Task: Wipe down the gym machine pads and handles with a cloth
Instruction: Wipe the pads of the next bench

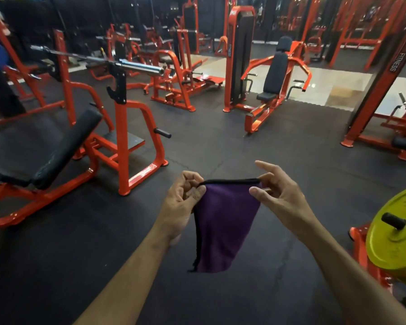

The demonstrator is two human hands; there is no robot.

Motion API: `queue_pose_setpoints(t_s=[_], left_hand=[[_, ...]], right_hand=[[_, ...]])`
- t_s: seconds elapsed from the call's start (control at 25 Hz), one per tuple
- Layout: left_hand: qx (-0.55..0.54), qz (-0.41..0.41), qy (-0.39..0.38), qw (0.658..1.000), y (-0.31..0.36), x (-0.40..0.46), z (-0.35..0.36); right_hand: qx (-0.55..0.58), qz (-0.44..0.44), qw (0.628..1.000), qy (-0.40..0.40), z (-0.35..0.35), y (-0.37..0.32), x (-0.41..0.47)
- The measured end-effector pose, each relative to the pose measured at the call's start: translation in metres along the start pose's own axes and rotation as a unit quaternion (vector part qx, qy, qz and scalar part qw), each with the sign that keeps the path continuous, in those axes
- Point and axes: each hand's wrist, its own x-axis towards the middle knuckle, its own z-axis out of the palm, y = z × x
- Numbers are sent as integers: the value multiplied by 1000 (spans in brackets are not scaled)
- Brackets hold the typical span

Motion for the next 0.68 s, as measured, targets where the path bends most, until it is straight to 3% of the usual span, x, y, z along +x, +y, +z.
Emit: queue_pose_setpoints(t_s=[0.12,0.16,0.2,0.28,0.36,0.4,0.52,0.6,0.68], left_hand=[[-13,30,13,999,21,36,11],[-16,27,27,999,21,43,9],[-31,9,41,999,14,47,3],[-77,-122,28,989,-12,37,-13],[-121,-283,-44,950,-54,1,-25],[-124,-323,-79,935,-74,-18,-28],[-114,-348,-51,929,-119,-51,-29],[-102,-350,-5,931,-134,-55,-29],[-63,-362,11,930,-145,-56,-31]], right_hand=[[86,81,976,-185,10,24,16],[79,96,971,-203,19,36,17],[88,104,970,-199,29,45,19],[126,137,970,-158,48,52,20],[128,171,970,-114,59,60,20],[121,187,970,-101,62,68,20],[134,239,954,-121,61,106,6],[71,269,942,-188,61,132,-11],[45,304,931,-197,67,156,-26]])
